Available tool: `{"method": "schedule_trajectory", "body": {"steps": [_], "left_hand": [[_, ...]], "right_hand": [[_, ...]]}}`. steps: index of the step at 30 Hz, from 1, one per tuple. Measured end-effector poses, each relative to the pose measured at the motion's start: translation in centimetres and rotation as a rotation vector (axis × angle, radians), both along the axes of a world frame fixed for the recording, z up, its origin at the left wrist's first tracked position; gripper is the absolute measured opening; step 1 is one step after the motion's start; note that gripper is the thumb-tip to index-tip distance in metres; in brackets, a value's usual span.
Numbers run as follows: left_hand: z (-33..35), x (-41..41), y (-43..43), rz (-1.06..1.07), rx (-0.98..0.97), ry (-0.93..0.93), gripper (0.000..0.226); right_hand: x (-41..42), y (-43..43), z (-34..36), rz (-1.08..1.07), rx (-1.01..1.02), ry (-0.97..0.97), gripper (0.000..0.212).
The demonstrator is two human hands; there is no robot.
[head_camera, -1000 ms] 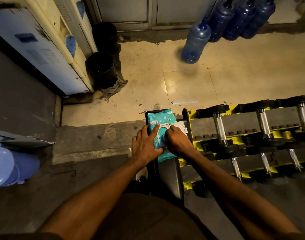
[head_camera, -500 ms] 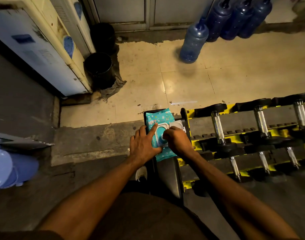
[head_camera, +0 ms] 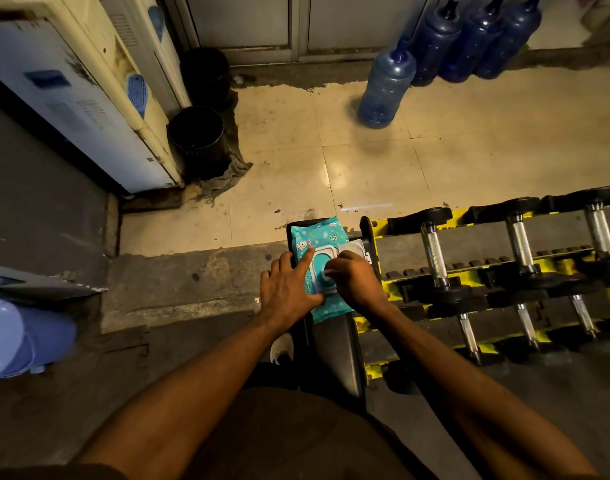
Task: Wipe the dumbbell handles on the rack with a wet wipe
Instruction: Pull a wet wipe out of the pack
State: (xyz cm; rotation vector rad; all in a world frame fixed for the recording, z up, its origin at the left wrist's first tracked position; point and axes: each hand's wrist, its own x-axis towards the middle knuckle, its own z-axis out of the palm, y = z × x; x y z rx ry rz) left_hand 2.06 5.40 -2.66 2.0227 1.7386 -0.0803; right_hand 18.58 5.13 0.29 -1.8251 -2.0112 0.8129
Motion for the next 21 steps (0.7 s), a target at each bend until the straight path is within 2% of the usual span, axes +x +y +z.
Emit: {"method": "schedule_trajectory", "body": {"steps": [5, 7, 9, 10, 12, 14, 16, 18, 21], "left_hand": [[0.1, -0.3, 0.3, -0.001, 0.008, -0.002, 0.107], [0.2, -0.2, 0.3, -0.002, 0.009, 0.004, 0.107], [0.2, 0.0, 0.2, 0.002, 0.004, 0.007, 0.106], [0.3, 0.1, 0.1, 0.002, 0.001, 0.01, 0.106], [0.3, 0.2, 0.2, -0.003, 0.003, 0.021, 0.106], [0.4, 0.0, 0.2, -0.011, 0.015, 0.028, 0.106], [0.5, -0.1, 0.3, -0.019, 0.017, 0.027, 0.107], [0.6, -0.1, 0.4, -0.022, 0.015, 0.038, 0.108], [0.7, 0.1, 0.4, -0.023, 0.017, 0.056, 0.108]], "right_hand": [[0.5, -1.3, 0.4, -0.212, 0.158, 0.193, 0.016], [0.7, -1.4, 0.2, -0.141, 0.02, 0.151, 0.036], [0.7, -1.2, -0.2, -0.014, -0.143, -0.03, 0.05], [0.4, -1.1, -0.2, 0.01, -0.163, -0.066, 0.046], [0.0, -0.8, -0.2, -0.044, -0.12, 0.005, 0.025], [-0.1, -0.8, -0.1, -0.092, -0.048, 0.054, 0.015], [0.0, -1.2, 0.3, -0.112, 0.066, 0.075, 0.014], [0.4, -1.8, 0.4, -0.204, 0.094, 0.176, 0.018], [0.8, -2.0, 0.2, -0.185, -0.052, 0.171, 0.029]]}}
